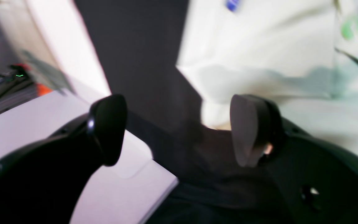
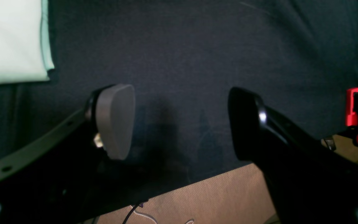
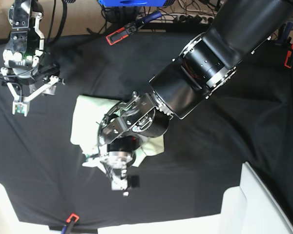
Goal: Fold the T-shirt properly
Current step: 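Press the left gripper onto the folded shirt to flatten it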
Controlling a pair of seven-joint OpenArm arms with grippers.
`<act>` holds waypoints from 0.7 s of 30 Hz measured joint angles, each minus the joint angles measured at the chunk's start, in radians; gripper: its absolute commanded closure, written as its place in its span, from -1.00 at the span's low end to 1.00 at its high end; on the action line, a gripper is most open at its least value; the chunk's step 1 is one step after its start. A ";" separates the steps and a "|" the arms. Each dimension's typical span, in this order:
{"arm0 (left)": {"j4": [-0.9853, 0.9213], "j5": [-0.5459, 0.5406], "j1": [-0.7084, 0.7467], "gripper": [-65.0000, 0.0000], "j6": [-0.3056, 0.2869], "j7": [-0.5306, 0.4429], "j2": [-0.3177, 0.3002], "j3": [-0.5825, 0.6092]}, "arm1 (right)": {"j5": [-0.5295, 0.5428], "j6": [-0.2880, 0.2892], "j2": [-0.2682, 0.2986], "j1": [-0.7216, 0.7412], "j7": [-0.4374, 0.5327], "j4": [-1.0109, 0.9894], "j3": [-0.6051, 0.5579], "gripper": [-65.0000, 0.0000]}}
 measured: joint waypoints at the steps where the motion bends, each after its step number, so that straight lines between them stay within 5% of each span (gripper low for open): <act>1: 0.029 0.005 0.001 -0.55 0.000 0.005 0.000 -0.002 | 0.000 0.000 -0.001 0.000 0.000 0.000 0.000 -0.36; 5: 0.154 -0.007 0.012 -0.39 0.002 0.090 0.003 -0.004 | -0.001 0.000 -0.001 -0.002 0.000 0.000 0.000 -0.36; 10: 0.335 -0.010 0.106 1.00 0.000 0.099 0.009 -0.133 | 0.000 0.000 -0.001 -0.003 0.000 0.000 0.000 -0.36; 14: 0.380 0.015 0.190 1.00 0.000 0.100 0.005 -0.300 | -0.003 0.000 0.005 -0.005 0.011 0.000 0.000 -0.29; 16: 0.399 0.007 0.232 1.00 0.000 0.103 -0.024 -0.347 | -0.002 0.000 0.007 -0.006 0.020 0.000 -0.001 0.05; 19: 0.448 0.008 0.301 1.00 0.001 0.097 -0.079 -0.353 | -0.012 0.042 0.007 -0.008 0.079 0.000 -0.002 0.81; 21: 0.497 0.007 0.357 1.00 0.000 0.043 -0.107 -0.356 | -0.009 0.148 0.004 -0.005 0.090 0.000 -0.002 0.83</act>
